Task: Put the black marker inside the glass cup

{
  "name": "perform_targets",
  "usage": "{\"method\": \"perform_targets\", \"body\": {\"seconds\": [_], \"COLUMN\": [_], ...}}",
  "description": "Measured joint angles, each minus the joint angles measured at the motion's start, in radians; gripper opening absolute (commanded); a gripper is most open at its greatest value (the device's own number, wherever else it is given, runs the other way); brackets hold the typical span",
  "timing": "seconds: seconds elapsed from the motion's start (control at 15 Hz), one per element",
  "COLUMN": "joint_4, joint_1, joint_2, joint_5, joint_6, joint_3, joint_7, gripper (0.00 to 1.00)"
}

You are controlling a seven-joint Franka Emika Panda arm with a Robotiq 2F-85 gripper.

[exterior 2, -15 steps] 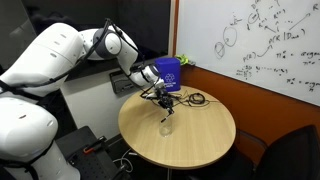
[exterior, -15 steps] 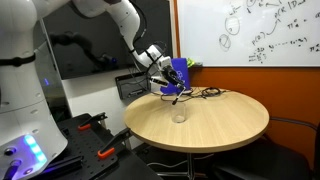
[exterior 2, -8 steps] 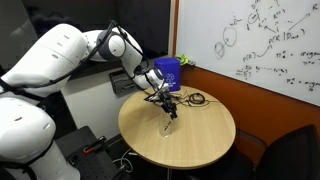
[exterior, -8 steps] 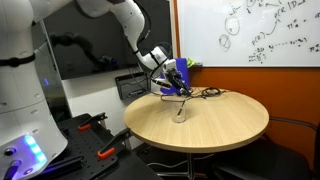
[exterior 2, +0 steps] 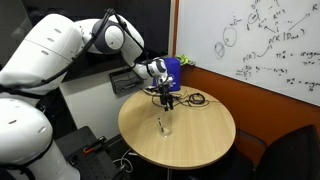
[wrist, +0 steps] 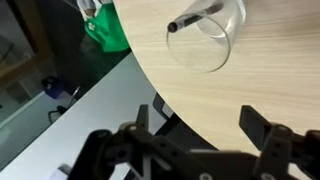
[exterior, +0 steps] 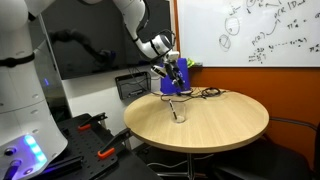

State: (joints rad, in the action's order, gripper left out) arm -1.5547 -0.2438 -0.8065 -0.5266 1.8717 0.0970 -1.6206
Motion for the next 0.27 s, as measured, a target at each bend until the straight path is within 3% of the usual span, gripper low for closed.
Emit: {"method": "perform_targets", "body": {"seconds": [0.27], "joint_4": [-0.06], "joint_1": [0.018], "joint_2": [0.08], "joint_5": [0.071], "joint_6": [-0.006], "joint_3": [-0.007], "joint_7": [0.157], "gripper": [1.0]}}
